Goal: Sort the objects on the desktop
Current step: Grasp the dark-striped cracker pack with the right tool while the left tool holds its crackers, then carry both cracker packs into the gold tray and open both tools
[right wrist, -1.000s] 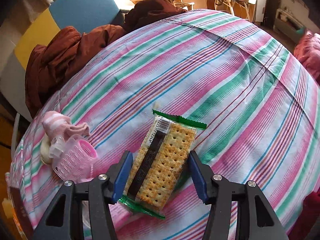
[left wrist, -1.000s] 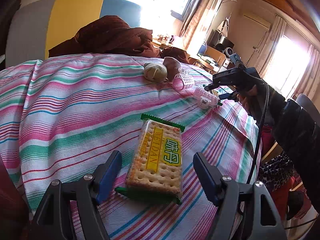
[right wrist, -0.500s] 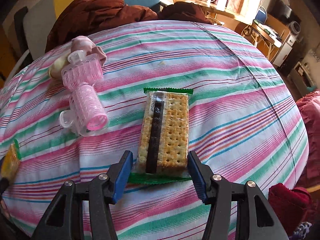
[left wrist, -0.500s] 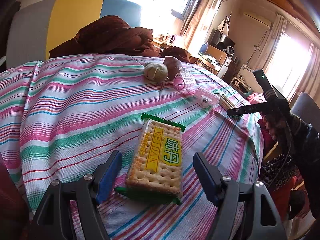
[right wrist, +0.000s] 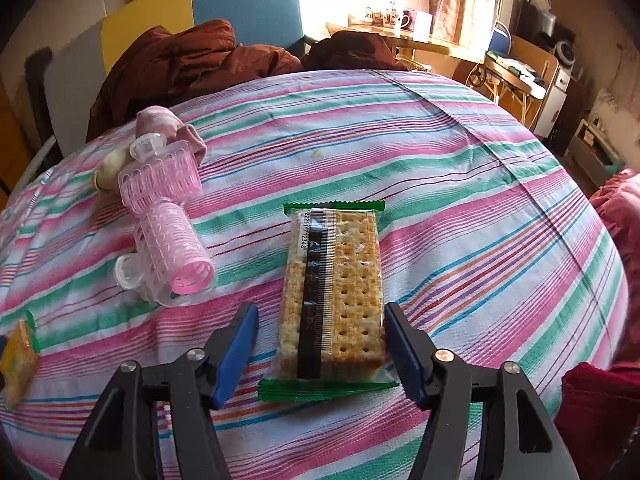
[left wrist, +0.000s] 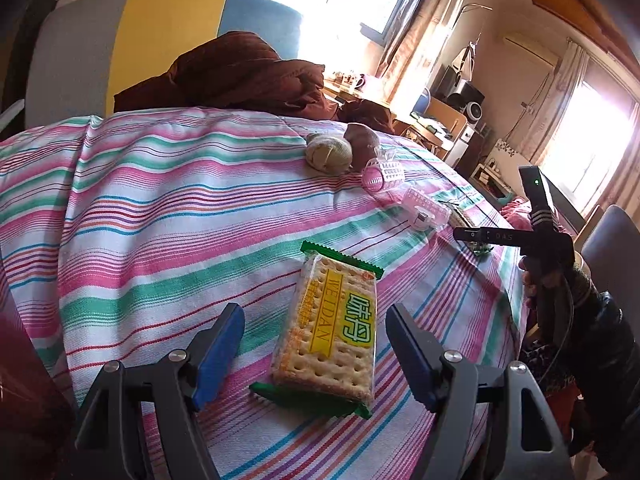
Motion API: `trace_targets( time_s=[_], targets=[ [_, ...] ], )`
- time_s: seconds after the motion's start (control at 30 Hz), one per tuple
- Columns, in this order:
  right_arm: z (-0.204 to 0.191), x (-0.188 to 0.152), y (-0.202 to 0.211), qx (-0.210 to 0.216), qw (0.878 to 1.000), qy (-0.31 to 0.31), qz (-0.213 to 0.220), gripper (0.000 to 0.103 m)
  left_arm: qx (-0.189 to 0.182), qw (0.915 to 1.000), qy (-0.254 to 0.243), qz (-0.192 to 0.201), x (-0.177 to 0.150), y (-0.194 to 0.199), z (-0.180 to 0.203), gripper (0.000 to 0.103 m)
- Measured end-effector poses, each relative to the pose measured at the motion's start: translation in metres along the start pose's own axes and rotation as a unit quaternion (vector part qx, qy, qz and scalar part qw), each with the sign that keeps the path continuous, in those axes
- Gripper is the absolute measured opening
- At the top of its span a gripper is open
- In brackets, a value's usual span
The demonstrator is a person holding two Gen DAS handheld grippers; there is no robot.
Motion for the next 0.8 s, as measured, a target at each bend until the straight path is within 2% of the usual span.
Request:
trace_targets(
  time_s=[0.03,0.2,0.33,0.37,0.6,0.8],
  targets=[
    [-0.001,-0.001,0.002,0.001,1.0,0.003,0.003,0.052,0.007,0.9999,-0.007,-0.003,0.001,-0.001,0.0,0.074],
    [-0.003,-0.012,0.011,0.013,1.0,0.003,0.005,0.049,0.028,0.9981,-0.05,-0.024,-0.001,-0.013,0.01,0.068],
    [-0.014,-0.028,0.026,0.043,0.999,-0.001,0.006,0.049,0.046,0.9956,-0.077,-0.028,-0.007,-0.013,0.017,0.054],
    [-0.018,-0.034,0.03,0.05,0.999,0.0,0.006,0.049,0.047,0.9955,-0.078,-0.028,-0.009,-0.012,0.018,0.054],
    [-0.053,-0.074,0.063,0.107,0.994,0.008,0.005,0.049,0.053,0.9969,-0.056,-0.018,-0.018,0.004,0.016,0.052],
    [-0.105,-0.098,0.085,0.184,0.982,0.027,-0.003,0.049,0.058,0.9981,-0.023,-0.002,-0.026,0.029,0.009,0.051]
  ],
)
Point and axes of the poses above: each gripper's, at about its wrist camera, not at the fingertips, and y roughly against the way its jaws point, z to its right, x to its top, the point moved 9 cm from there along -y, roughly the way its jaws point, and after that the axes turned 2 degrees about -y, right-handed, at the moved point
